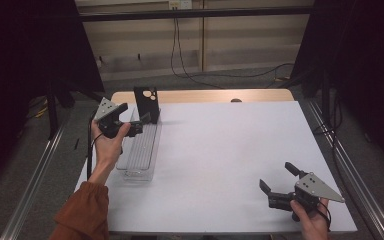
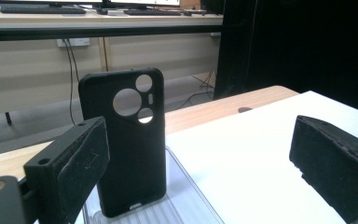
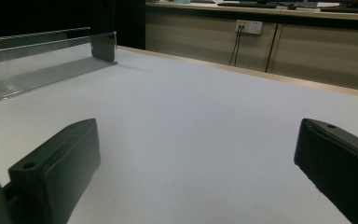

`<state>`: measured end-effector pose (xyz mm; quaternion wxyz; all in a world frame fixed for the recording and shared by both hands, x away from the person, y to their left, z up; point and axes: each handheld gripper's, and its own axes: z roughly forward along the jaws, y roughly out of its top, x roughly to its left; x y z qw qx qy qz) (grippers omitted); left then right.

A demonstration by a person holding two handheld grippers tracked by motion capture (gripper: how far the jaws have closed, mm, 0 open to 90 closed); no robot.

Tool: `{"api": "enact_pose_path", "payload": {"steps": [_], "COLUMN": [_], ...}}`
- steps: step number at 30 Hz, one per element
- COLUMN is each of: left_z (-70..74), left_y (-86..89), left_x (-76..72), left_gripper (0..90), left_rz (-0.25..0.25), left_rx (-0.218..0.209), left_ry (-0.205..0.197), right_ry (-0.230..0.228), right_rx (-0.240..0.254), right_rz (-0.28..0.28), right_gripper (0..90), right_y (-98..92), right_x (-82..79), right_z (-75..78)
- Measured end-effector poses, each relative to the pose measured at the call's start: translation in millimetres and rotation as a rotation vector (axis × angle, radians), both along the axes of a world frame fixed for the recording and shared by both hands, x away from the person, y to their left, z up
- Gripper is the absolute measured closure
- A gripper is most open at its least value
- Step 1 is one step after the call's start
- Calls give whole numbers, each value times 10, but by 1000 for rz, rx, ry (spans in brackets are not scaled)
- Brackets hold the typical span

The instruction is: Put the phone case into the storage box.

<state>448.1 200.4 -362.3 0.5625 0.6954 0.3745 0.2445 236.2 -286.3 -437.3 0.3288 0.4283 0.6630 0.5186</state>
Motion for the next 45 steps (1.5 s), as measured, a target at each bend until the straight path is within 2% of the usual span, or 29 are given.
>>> {"api": "enact_pose_path", "payload": {"steps": [4,7,11,15,18,20,26,28,30,33,35,39,45], "left_z": [-5,-7,3,1,-2,-18,-88,-96,-113,-132,-163,-236,-323], "left_y": [20,48,85,112,138,158,219,239,269,293,306,346,410], "left_x": [-76,-142,-286,-409,-478,-506,-618,-659,-701,-768,-813,-907,-977], "left_gripper": [62,63,63,57,48,44,42,38,32,31,30,31,31], "left_rz": [10,3,2,-11,-2,-14,-9,-4,-8,10,9,15,29], "left_rx": [4,-18,-15,-45,-27,-35,-22,-30,-51,0,-11,3,-5], "left_ry": [16,7,-10,-17,-34,-20,-9,-12,2,-25,-23,-27,-4], "right_ry": [-2,-3,1,1,0,0,-2,-2,-2,0,-1,0,-3], "right_rx": [1,0,0,-1,-4,-6,-5,-6,-6,-7,-8,-8,-12], "right_rz": [-5,-5,-6,-6,-5,-6,-8,-8,-6,-7,-9,-9,-8], "right_gripper": [0,0,0,0,0,0,0,0,0,0,0,0,0], "right_y": [-7,-7,-7,-7,-6,-7,-13,-14,-13,-10,-10,-12,-6], "right_x": [-6,-3,-1,-1,-5,-5,-10,-10,-10,-8,-11,-10,-12], "right_z": [6,6,4,4,7,7,10,10,10,8,9,6,8]}}
